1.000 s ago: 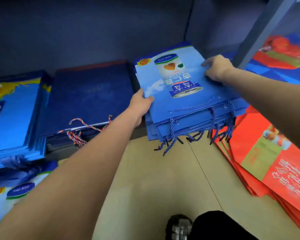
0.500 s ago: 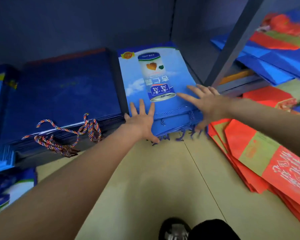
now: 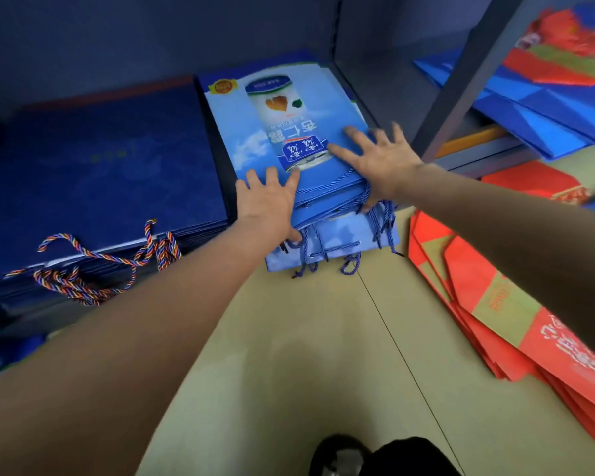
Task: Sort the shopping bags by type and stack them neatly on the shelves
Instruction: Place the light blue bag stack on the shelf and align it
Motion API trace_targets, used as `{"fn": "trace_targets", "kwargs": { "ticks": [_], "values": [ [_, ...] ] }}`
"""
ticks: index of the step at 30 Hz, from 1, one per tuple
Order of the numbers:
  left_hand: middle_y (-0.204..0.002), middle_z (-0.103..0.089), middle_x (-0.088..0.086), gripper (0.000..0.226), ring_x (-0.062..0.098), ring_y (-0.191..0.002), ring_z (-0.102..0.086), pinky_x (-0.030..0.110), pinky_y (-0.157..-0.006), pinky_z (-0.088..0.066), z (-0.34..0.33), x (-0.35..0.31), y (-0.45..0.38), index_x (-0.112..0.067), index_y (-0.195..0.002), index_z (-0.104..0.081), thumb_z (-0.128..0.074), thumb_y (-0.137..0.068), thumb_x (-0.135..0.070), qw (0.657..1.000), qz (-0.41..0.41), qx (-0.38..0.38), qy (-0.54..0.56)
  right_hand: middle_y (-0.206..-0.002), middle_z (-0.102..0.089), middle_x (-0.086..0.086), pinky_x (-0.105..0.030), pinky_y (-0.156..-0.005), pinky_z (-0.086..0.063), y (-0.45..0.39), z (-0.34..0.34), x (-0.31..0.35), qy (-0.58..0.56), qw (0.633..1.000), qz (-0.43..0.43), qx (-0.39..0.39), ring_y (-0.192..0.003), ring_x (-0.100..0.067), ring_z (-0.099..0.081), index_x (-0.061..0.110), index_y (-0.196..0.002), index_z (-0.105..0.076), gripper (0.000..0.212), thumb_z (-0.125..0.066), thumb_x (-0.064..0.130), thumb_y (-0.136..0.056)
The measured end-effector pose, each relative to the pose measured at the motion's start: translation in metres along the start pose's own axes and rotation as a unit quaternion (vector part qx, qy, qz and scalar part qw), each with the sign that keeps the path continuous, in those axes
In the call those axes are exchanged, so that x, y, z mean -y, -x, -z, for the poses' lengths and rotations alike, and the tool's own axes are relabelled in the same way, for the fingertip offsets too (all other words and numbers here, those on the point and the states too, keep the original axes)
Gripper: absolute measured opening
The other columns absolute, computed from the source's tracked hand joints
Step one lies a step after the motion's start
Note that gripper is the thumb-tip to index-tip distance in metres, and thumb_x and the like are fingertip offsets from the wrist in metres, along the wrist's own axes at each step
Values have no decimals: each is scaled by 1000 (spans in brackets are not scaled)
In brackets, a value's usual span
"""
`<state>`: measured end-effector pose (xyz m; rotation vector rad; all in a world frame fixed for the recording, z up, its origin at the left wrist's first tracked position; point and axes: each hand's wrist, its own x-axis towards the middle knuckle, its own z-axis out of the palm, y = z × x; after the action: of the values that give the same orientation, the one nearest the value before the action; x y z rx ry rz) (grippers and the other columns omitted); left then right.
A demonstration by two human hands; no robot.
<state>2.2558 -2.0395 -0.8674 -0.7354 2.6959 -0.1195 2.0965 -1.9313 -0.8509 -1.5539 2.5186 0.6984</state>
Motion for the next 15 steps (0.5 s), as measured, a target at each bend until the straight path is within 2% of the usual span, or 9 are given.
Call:
{"fn": "trace_targets", "kwargs": {
  "ticks": [2,5,8,11,13,15],
  "values": [
    [-147,-20,7,110,38,-132,-22,49,-102,-30,1,10,-1,-31,-149,3,-69,-71,-59,1000,-6,-13,9,-156,8,-10,-58,-111,-13,4,-3,2,-50,999,-8,-8,-138,-40,-16,36,-147,12,126,-80,52,-62],
    [-150,-14,7,109,38,-134,-19,52,-103,-29,2,18,4,-30,-149,4,-69,-73,-56,1000,-14,-26,7,-155,14,-10,-57,-110,-18,23,-13,9,-123,992,-5,4,-139,-43,-7,36,-145,18,132,-82,48,-60],
    [-155,0,12,111,40,-138,-13,51,-110,-19,-10,13,18,-25,-148,13,-64,-76,-59,994,-41,-72,-65,-156,8,-15,-63,-109,-11,43,-37,24,-23,997,18,-77,-142,-42,-3,29,-147,16,140,-82,59,-51],
    [-156,10,11,116,40,-142,-3,54,-112,-11,-28,6,29,-23,-146,21,-59,-74,-66,992,-44,-107,-51,-155,-15,-20,-66,-105,-19,53,-60,37,39,986,22,-162,-140,-42,-20,17,-148,-3,151,-81,69,-29],
    [-155,16,12,123,40,-142,4,59,-111,-6,-37,2,36,-23,-144,25,-58,-68,-73,992,-36,-116,-20,-155,-15,-20,-65,-106,-20,50,-62,44,45,987,14,-154,-140,-42,-21,15,-148,-2,153,-80,70,-28],
    [-154,22,14,131,42,-142,9,61,-110,-2,-44,-6,43,-22,-139,34,-57,-64,-77,991,-49,-120,-37,-155,-14,-18,-62,-107,-19,49,-60,52,56,988,1,-145,-140,-40,-21,14,-147,1,152,-80,69,-32]
  ]
}}
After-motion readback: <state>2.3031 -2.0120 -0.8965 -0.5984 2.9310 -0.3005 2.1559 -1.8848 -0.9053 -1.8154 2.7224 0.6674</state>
